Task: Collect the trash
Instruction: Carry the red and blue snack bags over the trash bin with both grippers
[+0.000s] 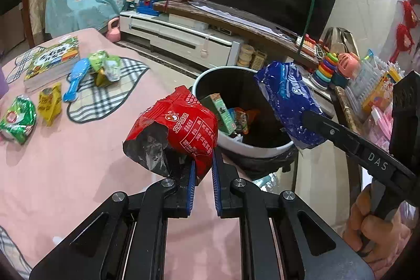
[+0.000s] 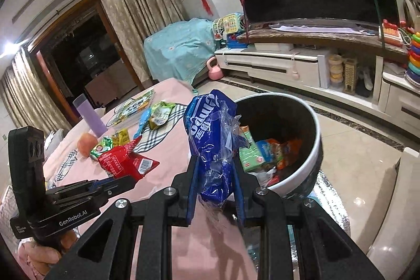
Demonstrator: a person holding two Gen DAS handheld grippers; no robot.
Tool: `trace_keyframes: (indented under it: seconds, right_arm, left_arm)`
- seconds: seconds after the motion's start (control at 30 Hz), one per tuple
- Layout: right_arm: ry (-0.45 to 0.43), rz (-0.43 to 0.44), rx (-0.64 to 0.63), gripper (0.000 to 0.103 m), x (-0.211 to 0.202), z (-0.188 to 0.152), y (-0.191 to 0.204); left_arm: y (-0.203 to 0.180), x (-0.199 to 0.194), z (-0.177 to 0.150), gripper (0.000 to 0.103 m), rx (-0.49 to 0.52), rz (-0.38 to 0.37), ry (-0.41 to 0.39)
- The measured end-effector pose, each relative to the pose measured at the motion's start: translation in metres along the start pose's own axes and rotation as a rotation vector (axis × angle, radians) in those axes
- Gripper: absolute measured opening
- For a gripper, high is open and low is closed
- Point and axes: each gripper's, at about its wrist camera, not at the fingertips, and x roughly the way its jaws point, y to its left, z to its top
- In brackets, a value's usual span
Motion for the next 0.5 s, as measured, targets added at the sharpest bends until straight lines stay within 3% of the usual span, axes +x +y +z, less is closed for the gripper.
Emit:
trace_keyframes:
  seconds: [0.5]
  right_arm:
    - [0.039, -0.046, 0.005, 0.024, 0.016, 0.013, -0.017]
  left_arm:
    - [-0.034, 0.030, 0.033, 0.011, 0.057, -0.031, 0.013]
